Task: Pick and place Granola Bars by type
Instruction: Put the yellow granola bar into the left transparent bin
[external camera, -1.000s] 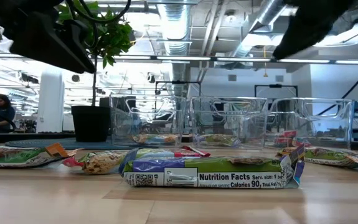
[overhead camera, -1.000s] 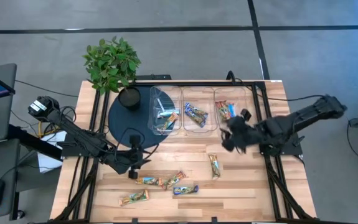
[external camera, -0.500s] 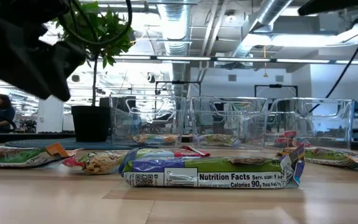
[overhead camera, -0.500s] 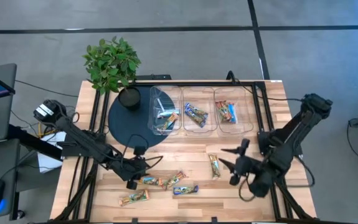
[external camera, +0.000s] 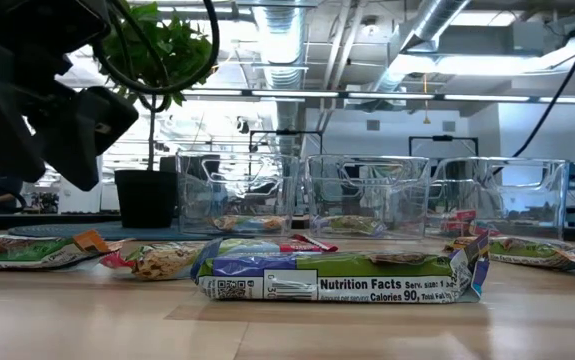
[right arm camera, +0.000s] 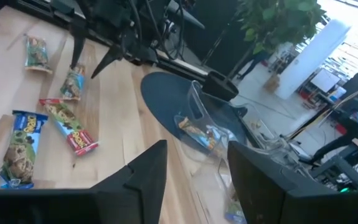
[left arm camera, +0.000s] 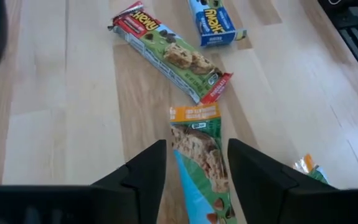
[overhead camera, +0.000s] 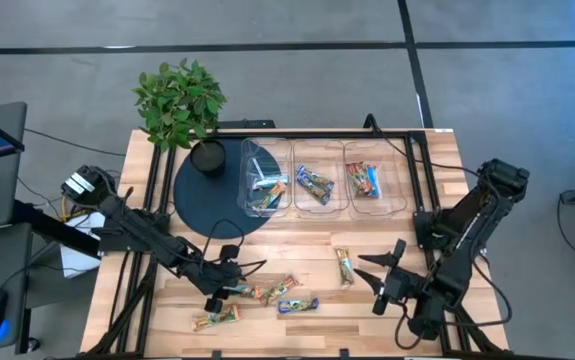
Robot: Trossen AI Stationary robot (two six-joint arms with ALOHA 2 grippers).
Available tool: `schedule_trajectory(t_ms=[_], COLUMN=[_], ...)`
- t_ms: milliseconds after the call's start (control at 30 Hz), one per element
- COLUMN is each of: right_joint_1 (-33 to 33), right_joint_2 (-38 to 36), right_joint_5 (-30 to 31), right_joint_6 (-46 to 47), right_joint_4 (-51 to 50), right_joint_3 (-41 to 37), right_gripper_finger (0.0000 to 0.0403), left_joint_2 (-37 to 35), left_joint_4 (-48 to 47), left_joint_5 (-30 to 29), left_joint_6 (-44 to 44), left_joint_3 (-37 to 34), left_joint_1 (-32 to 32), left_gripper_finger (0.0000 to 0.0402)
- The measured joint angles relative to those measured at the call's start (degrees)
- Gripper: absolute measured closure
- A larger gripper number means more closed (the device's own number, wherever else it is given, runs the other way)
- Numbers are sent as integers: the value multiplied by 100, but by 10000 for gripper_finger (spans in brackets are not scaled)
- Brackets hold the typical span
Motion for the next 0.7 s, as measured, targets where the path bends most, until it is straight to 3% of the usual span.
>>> schedule_trajectory(t_ms=[333, 700], right_joint_1=[-15, -16], right_joint_2=[-9, -11], right_joint_5=[-24, -48], right_joint_6=[4, 7], right_joint_4=[82, 161], right_joint_3=[0, 0], right_gripper_finger=[243, 250], left_joint_2=[0, 119], left_joint_4=[-86, -1], left_joint_5=[-55, 5], left_joint_6=[-184, -574], left_joint_3=[-16, -109], left_joint_1=[0, 2], left_gripper_finger=[180, 165])
